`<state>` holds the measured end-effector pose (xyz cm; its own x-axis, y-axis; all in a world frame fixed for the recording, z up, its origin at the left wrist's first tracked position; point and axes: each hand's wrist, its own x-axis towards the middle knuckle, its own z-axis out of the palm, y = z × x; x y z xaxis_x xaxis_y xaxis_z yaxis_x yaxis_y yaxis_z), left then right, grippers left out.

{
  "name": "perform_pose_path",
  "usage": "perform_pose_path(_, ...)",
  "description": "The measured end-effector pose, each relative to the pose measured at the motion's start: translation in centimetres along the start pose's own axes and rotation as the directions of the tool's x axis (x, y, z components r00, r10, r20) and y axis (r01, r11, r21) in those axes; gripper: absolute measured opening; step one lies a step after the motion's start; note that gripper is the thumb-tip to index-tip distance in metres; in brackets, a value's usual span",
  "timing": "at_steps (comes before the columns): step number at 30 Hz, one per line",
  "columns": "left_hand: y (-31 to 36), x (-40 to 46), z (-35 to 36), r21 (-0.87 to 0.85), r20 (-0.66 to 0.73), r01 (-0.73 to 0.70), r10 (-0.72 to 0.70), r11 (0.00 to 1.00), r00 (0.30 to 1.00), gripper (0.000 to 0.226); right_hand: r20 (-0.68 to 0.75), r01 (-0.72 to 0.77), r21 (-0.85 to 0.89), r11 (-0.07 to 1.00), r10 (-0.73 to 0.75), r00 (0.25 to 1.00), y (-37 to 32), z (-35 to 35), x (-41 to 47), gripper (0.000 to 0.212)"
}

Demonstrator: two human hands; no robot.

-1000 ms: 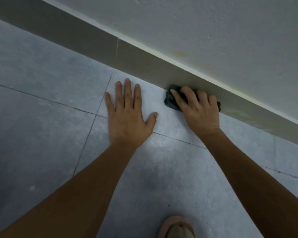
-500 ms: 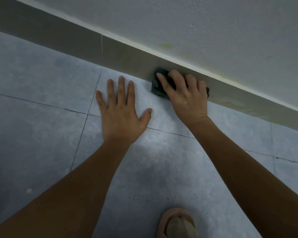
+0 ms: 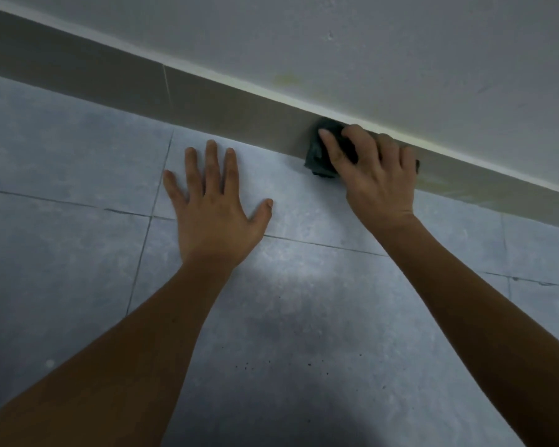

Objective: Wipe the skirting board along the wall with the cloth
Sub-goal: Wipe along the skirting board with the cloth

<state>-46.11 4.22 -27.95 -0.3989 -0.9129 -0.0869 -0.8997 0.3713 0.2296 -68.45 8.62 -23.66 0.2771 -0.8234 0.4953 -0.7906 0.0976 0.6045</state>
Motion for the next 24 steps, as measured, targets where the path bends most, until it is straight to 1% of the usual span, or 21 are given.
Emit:
perform_pose_path(2,-0.2,0.0,0.0,-0.004,-0.006,0.025,-0.025,1.0,1.0,0.087,-0.005,0.018,0.028,0.999,-0.018,1.0,-1.9,0.7,1.1,0.051)
perform_pose_path(6,0.0,0.0,0.0,0.011,-0.004,0.015,-0.015,1.0,1.0,0.087,0.121,0.049,0.054,0.997,-0.056,0.991,-3.4,1.9,-0.1,0.051)
perform_pose_path(7,0.1,0.0,0.0,0.026,0.003,0.003,-0.003,1.0,1.0,0.087,0.137,0.041,0.073,0.997,-0.05,0.989,-3.3,1.8,-0.7,0.051)
perform_pose_path(8,-0.3,-0.2,0.1,0.019,0.001,0.025,-0.025,1.0,1.0,0.087,0.143,0.071,0.103,0.992,-0.085,0.986,-3.1,2.0,-0.6,0.051)
perform_pose_path(12,0.1,-0.1,0.2,0.048,0.005,-0.02,0.02,0.999,1.0,0.087,0.212,0.118,0.101,0.988,-0.137,0.967,-0.5,1.7,-2.0,0.053)
perform_pose_path(13,0.1,-0.2,0.3,0.055,0.019,0.004,-0.005,0.999,1.0,0.087,0.235,0.16,0.102,0.982,-0.181,0.955,0.0,1.6,-2.3,0.055)
perform_pose_path(14,0.2,0.0,0.0,0.076,0.04,-0.008,0.005,0.997,0.999,0.087,0.252,0.164,0.078,0.983,-0.178,0.951,0.7,1.3,-2.7,0.057)
perform_pose_path(15,0.2,0.1,-0.3,0.09,0.057,-0.023,0.018,0.996,0.998,0.087,0.243,0.168,0.054,0.984,-0.176,0.954,1.4,1.1,-3.0,0.058)
perform_pose_path(16,0.4,-0.6,-0.1,0.084,0.07,-0.002,-0.004,0.996,0.998,0.085,0.226,0.217,0.048,0.975,-0.222,0.948,2.1,1.0,-3.1,0.058)
perform_pose_path(18,1.0,-0.7,-0.5,0.094,0.075,-0.107,0.1,0.99,0.992,0.081,0.156,0.183,0.006,0.983,-0.182,0.971,2.9,1.2,-3.0,0.057)
perform_pose_path(19,1.7,-1.1,-0.1,0.058,0.083,-0.142,0.137,0.988,0.987,0.08,0.115,0.192,0.003,0.981,-0.191,0.975,3.1,1.3,-2.5,0.056)
perform_pose_path(21,2.8,-1.4,0.2,0.045,0.107,-0.289,0.283,0.956,0.953,0.078,0.051,0.109,0.014,0.994,-0.11,0.993,2.0,1.5,-1.6,0.055)
perform_pose_path(22,3.2,-1.5,0.6,0.022,0.11,-0.323,0.319,0.946,0.941,0.077,0.036,0.09,0.03,0.995,-0.091,0.995,1.5,1.5,-1.1,0.055)
perform_pose_path(24,3.8,-1.3,0.9,0.036,0.125,-0.367,0.36,0.93,0.925,0.076,0.052,0.051,0.045,0.998,-0.053,0.997,0.4,1.5,-0.9,0.056)
